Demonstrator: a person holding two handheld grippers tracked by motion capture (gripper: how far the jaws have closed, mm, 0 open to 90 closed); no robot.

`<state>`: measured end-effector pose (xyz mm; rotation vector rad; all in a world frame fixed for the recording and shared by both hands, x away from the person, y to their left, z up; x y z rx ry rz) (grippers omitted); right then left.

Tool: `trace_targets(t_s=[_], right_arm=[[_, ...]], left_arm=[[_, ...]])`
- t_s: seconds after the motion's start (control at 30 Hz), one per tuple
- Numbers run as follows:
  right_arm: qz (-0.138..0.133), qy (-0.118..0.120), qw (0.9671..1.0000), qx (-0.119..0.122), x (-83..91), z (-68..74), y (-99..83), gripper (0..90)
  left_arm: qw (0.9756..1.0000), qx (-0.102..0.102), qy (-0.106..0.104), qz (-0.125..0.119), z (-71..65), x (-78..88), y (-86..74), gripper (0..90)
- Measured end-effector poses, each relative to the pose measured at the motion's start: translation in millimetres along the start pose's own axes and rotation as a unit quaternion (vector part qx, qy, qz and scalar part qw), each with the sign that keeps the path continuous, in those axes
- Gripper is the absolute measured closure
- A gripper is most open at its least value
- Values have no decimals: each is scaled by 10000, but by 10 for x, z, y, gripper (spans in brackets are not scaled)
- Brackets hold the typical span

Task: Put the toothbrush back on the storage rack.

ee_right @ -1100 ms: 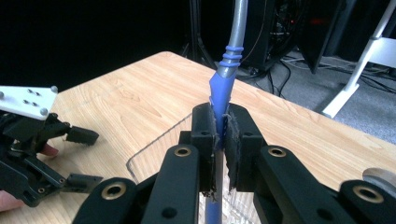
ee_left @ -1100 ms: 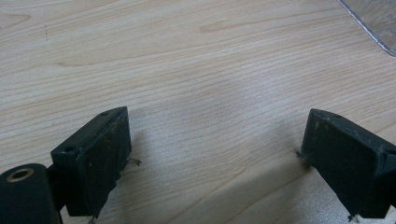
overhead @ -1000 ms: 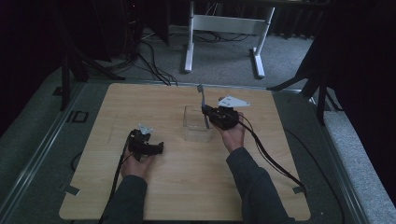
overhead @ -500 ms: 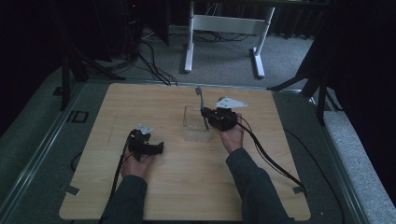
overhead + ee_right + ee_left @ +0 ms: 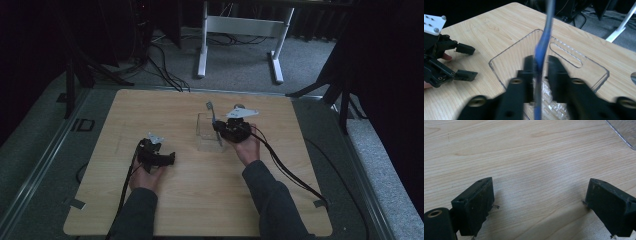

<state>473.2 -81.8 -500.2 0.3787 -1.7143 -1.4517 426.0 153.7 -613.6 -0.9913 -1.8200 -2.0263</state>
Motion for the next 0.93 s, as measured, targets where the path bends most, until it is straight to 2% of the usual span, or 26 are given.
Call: trace_targets(t_s=[0.1, 0.3, 0.4, 0.53, 0.6, 0.7, 0.83, 0.93], right_arm=[[-51, 27, 10000, -25, 44, -1, 38, 570], [10, -54, 10000, 72, 155, -22, 72, 482], [45, -102, 9999, 18, 219, -43, 55, 434], [143, -270, 9995, 3, 321, -97, 24, 393], [219, -420, 9987, 163, 386, -99, 11, 383], [256, -385, 9987, 228, 468, -74, -15, 367], [425, -496, 9976, 249, 557, -79, -100, 354], [590, -413, 9973, 147, 612, -60, -198, 354]], left_arm=[[10000, -3, -3, 3, -1, 0, 0, 85], [10000, -4, -5, 3, -1, 0, 0, 86], [10000, -4, -6, 5, -1, 1, 0, 85], [10000, -4, -6, 8, -1, 1, 0, 86], [10000, -6, -8, 14, -1, 2, 0, 86], [10000, -4, -9, 8, -2, 1, 0, 86], [10000, 2, -4, 0, -3, 0, 0, 86], [10000, 5, -5, 0, -3, 0, 1, 86]])
Point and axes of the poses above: each handheld gripper's, and its own axes: x roughly backward along the jaws, y roughly out of its top, z roughly to its left, the point moved 7 cm from there along -x, roughly forward along the jaws, and after that the axes turned 7 degrees about -z, right-handed, at the moved point
